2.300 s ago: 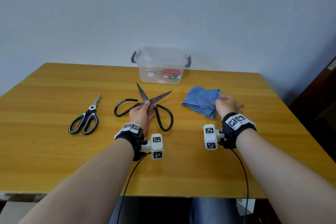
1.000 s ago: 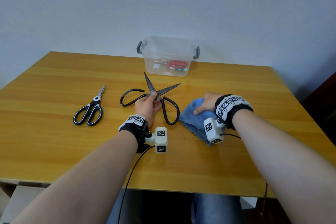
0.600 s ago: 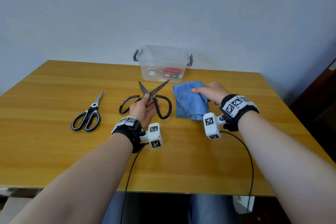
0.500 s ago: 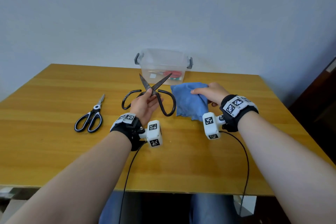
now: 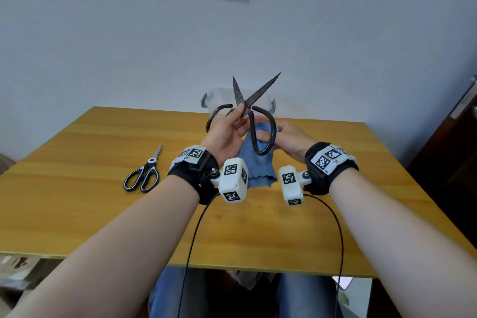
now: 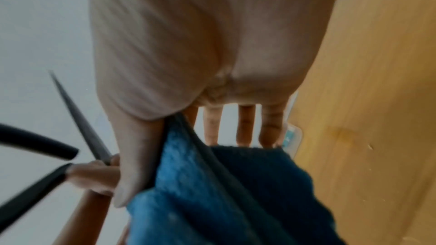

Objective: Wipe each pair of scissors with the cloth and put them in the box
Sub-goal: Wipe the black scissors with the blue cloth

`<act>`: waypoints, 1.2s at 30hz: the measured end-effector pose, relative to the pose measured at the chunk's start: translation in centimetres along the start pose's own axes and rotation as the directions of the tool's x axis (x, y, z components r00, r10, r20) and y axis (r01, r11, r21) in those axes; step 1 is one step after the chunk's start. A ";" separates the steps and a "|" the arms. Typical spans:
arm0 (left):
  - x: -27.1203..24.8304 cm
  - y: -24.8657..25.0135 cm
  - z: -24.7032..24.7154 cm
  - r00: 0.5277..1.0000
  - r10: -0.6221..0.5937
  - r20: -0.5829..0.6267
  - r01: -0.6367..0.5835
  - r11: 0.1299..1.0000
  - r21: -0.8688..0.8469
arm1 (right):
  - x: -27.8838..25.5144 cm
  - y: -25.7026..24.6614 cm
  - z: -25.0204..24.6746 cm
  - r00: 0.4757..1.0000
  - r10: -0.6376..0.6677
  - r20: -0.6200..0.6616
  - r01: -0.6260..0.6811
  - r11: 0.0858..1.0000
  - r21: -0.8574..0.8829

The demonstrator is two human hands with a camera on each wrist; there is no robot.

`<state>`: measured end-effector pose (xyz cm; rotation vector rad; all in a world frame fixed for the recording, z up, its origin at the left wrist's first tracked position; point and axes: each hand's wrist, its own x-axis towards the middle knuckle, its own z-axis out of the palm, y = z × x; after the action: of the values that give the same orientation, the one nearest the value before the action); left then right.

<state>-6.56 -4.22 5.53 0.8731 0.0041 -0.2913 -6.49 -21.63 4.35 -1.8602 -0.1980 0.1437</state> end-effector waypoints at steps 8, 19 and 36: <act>-0.1 0.1 -0.2 0.999 -0.037 0.008 0.036 0.995 0.097 | -0.4 0.5 -1.3 0.972 0.113 -0.208 -0.112 0.994 0.018; 2.8 -2.2 -4.2 0.978 0.090 -0.191 -0.033 0.958 0.285 | 1.0 1.6 -2.0 0.897 0.278 -0.345 -0.047 0.834 0.550; 10.1 -6.3 -5.5 0.933 0.308 -0.186 -0.192 0.863 0.468 | 8.1 8.2 2.1 0.933 -0.023 -0.360 0.026 1.000 0.002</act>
<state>2.14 -6.38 -3.97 1.3499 0.0644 0.0777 1.58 -20.32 -4.04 -1.8412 0.0344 -0.2149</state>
